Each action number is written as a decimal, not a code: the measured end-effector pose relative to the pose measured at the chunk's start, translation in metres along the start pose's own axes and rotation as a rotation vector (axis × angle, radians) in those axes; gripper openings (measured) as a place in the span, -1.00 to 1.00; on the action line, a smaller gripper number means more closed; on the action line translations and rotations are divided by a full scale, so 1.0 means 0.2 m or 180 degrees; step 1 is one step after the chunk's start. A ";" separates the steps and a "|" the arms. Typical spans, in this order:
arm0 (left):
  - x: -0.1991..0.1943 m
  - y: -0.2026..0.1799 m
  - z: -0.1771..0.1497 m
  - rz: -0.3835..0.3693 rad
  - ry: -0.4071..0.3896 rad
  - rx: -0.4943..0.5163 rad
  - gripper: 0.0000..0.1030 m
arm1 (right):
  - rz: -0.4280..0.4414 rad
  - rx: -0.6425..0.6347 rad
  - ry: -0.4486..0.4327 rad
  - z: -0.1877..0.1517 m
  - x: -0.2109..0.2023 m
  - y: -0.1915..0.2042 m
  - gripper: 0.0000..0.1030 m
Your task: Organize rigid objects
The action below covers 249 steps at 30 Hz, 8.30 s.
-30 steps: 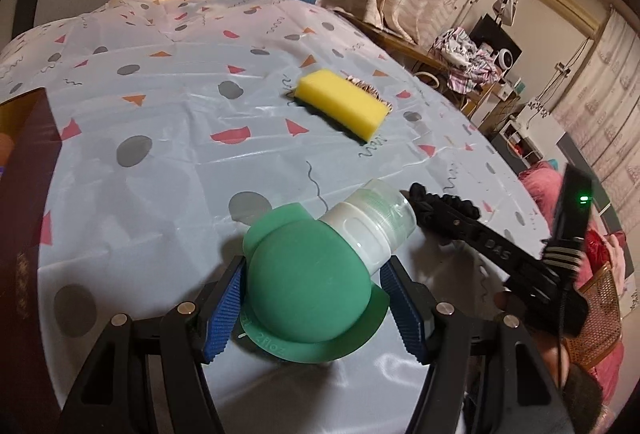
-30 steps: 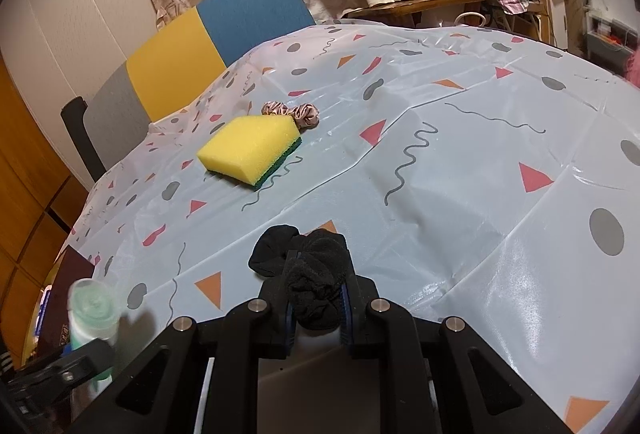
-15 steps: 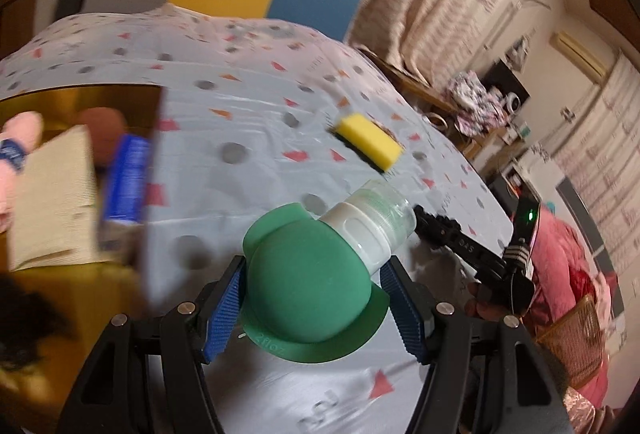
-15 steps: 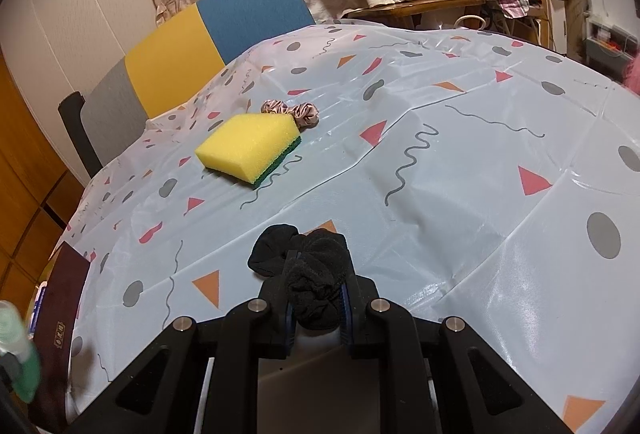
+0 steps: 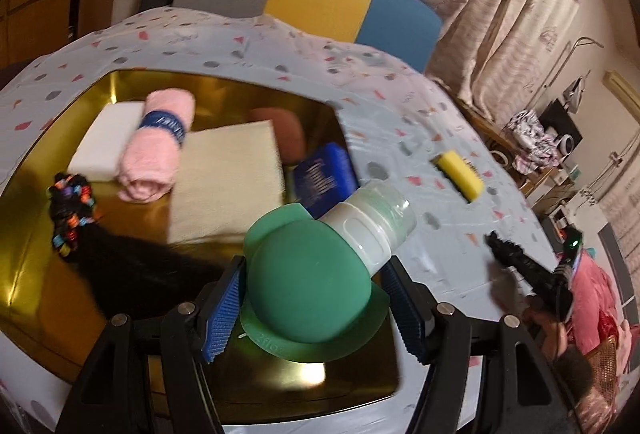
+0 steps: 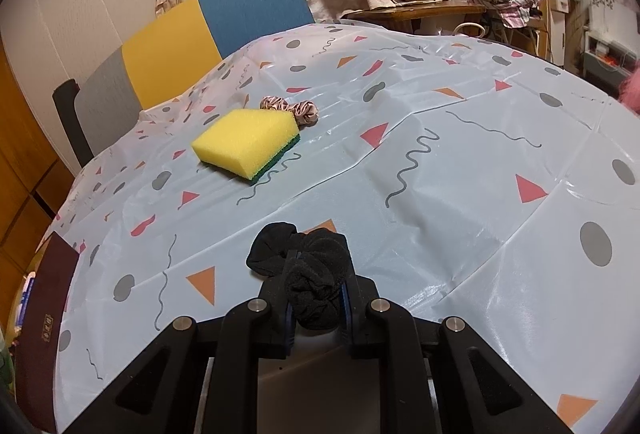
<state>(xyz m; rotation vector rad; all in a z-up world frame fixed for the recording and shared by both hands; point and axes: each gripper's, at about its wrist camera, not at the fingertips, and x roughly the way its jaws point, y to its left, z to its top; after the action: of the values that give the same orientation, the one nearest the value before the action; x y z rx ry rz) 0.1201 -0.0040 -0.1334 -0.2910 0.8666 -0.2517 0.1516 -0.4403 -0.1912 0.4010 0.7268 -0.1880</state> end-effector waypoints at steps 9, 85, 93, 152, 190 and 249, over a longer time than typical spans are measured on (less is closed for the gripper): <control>0.02 0.05 -0.06 0.0160 0.0151 0.0087 0.49 | -0.0138 -0.0131 0.0020 0.00 0.00 0.04 -0.68; -0.56 0.60 -0.15 0.0359 -0.0792 -0.0808 0.54 | 0.1607 -0.1486 0.0992 -0.44 -0.23 1.87 0.25; -0.50 0.55 -0.17 0.0293 -0.0650 -0.0721 0.54 | 0.1422 -0.1300 0.0764 -0.34 -0.31 1.66 0.38; 0.03 -0.51 0.11 -0.0338 0.0007 0.0455 0.53 | 0.1339 -0.0724 0.0873 0.41 0.37 0.52 0.58; 0.29 -0.84 0.24 -0.0441 0.0191 0.0699 0.53 | 0.0406 -0.0099 0.0457 0.56 0.42 0.03 -0.68; 1.02 -1.22 0.41 -0.0218 0.0365 0.0901 0.42 | 0.0146 0.0125 0.0042 0.42 0.34 -0.08 -0.70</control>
<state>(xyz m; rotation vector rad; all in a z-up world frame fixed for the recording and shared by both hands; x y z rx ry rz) 0.2858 -0.2872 -0.1416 -0.0425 0.9222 -0.4534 0.2478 -0.4915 -0.1858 0.4563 0.7272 -0.1566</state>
